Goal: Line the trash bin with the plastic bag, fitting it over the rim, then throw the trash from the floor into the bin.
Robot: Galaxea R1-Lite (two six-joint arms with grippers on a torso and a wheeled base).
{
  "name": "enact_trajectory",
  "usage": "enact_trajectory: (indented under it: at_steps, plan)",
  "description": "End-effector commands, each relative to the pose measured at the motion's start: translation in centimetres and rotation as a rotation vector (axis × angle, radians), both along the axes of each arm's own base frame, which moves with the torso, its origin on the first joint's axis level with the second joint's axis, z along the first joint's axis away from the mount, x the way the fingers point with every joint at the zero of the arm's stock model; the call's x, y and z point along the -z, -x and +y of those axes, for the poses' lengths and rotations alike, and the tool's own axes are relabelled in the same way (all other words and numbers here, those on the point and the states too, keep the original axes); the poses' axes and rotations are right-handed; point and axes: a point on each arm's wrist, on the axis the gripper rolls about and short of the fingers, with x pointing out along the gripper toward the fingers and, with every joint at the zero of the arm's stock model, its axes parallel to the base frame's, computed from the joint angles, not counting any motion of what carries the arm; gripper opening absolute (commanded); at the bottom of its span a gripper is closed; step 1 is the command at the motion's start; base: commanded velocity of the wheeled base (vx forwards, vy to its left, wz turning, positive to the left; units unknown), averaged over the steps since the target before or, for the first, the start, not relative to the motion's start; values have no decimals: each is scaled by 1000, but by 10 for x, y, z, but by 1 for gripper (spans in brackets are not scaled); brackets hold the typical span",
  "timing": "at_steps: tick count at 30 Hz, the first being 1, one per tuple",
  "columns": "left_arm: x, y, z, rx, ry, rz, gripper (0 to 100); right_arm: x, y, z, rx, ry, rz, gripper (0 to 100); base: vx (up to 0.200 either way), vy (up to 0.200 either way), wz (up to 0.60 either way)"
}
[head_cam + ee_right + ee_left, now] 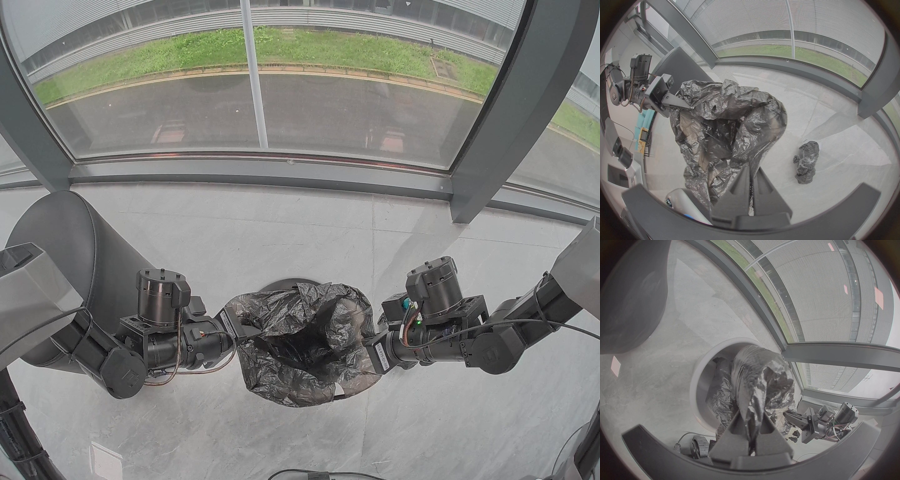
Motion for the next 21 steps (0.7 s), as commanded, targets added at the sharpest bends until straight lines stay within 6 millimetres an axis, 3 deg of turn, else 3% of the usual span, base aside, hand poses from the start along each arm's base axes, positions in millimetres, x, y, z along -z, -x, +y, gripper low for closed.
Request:
enact_trajectory:
  at_steps: [1, 9, 15, 21]
  plan:
    - [5, -3, 1, -5, -5, 9, 0, 2, -3, 1, 17, 18, -11, 0, 0, 0, 0]
    - [14, -10, 2, -19, -8, 13, 0, 30, -18, 5, 50, 9, -53, 0, 0, 0, 0]
    - [12, -13, 7, -35, 9, -24, 0, 37, -31, 14, 51, -51, -149, 0, 0, 0, 0]
    - [14, -13, 9, -38, 8, -18, 0, 40, -30, 17, 42, -57, -157, 0, 0, 0, 0]
